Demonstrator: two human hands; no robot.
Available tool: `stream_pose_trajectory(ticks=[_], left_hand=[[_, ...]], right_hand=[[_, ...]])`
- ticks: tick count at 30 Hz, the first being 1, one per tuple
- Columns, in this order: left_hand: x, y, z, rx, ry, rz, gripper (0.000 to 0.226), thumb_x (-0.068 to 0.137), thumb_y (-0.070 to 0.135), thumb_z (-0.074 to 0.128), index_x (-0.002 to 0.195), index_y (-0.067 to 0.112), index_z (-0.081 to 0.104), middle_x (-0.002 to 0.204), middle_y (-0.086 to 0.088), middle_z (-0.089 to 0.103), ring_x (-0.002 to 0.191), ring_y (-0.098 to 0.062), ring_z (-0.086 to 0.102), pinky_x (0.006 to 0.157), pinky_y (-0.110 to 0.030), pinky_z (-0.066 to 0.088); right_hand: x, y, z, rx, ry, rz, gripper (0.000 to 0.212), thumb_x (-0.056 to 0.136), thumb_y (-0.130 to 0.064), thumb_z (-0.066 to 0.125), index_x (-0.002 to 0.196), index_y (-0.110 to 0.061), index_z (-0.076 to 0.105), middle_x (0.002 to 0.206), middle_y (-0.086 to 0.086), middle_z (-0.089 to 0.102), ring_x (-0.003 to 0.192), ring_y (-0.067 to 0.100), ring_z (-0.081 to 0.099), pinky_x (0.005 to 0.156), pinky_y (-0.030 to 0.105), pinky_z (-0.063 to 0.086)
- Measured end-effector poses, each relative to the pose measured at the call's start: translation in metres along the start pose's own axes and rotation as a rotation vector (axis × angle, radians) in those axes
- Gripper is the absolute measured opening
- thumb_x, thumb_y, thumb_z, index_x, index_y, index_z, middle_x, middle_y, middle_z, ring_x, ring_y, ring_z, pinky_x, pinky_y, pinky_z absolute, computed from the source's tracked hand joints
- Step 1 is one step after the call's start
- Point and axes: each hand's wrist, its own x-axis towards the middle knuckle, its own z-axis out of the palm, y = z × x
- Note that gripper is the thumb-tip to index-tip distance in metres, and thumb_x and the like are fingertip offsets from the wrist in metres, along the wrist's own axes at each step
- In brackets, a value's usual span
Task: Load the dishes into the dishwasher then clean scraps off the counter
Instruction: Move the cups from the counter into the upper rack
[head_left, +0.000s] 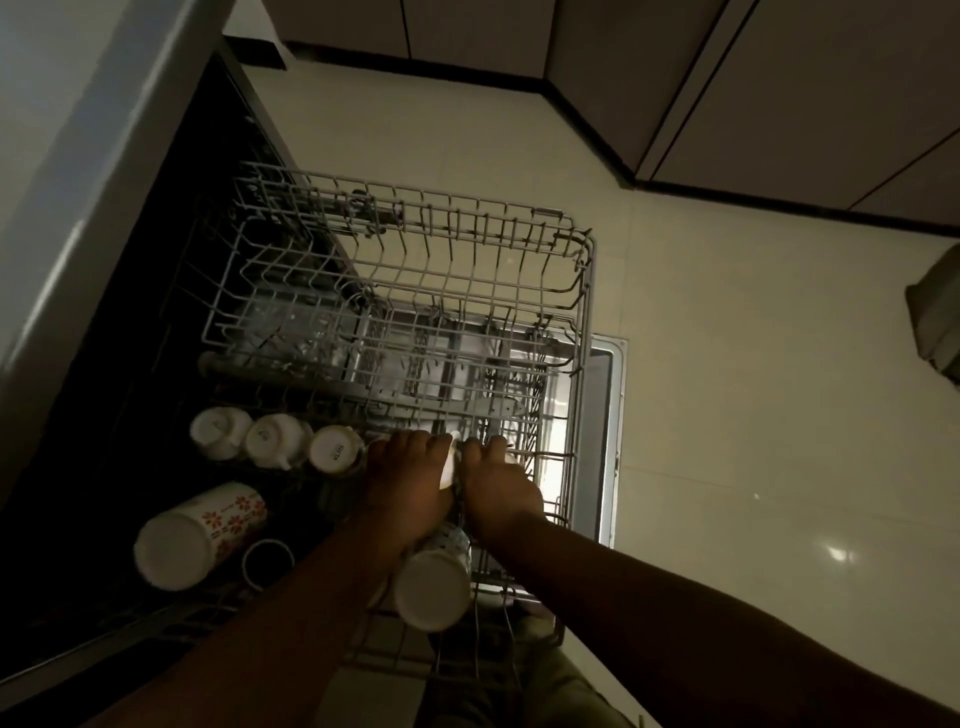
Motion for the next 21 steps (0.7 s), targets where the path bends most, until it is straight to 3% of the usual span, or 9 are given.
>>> stream_pose_trajectory(ticks=[5, 10, 16, 21], left_hand=[[-0.002, -0.004, 0.003, 0.007, 0.02, 0.03, 0.071, 0.076, 0.046, 0.061, 0.141, 0.027, 0.04, 0.131, 0.0, 0.051, 0.12, -0.026, 0.045, 0.095, -0.041, 0.034], [-0.002, -0.007, 0.002, 0.004, 0.0, 0.027, 0.078, 0.077, 0.055, 0.057, 0.145, 0.029, 0.029, 0.136, 0.002, 0.042, 0.122, -0.023, 0.039, 0.095, -0.038, 0.029], [-0.008, -0.006, -0.007, -0.022, 0.029, 0.004, 0.081, 0.075, 0.059, 0.057, 0.145, 0.029, 0.029, 0.139, 0.002, 0.039, 0.124, -0.022, 0.036, 0.097, -0.037, 0.027], [-0.02, -0.008, -0.025, -0.055, 0.117, -0.018, 0.077, 0.063, 0.059, 0.061, 0.131, 0.023, 0.051, 0.127, -0.003, 0.053, 0.114, -0.029, 0.05, 0.089, -0.042, 0.038]], right_hand=[[0.0, 0.013, 0.001, 0.031, -0.034, -0.035, 0.073, 0.086, -0.023, 0.062, 0.143, -0.022, 0.016, 0.142, 0.016, 0.025, 0.101, 0.038, 0.061, 0.068, 0.039, 0.047], [-0.006, 0.025, -0.001, 0.096, -0.032, -0.044, 0.092, 0.081, -0.041, 0.067, 0.148, -0.028, 0.006, 0.153, 0.014, 0.01, 0.107, 0.036, 0.06, 0.073, 0.036, 0.048], [-0.007, 0.03, -0.014, 0.075, -0.012, -0.055, 0.095, 0.077, -0.049, 0.07, 0.147, -0.027, 0.01, 0.147, 0.01, 0.023, 0.112, 0.033, 0.057, 0.08, 0.039, 0.051], [-0.013, 0.026, -0.039, -0.022, 0.041, -0.128, 0.1, 0.074, -0.058, 0.068, 0.148, -0.023, 0.012, 0.148, 0.011, 0.024, 0.122, 0.033, 0.048, 0.087, 0.041, 0.048]])
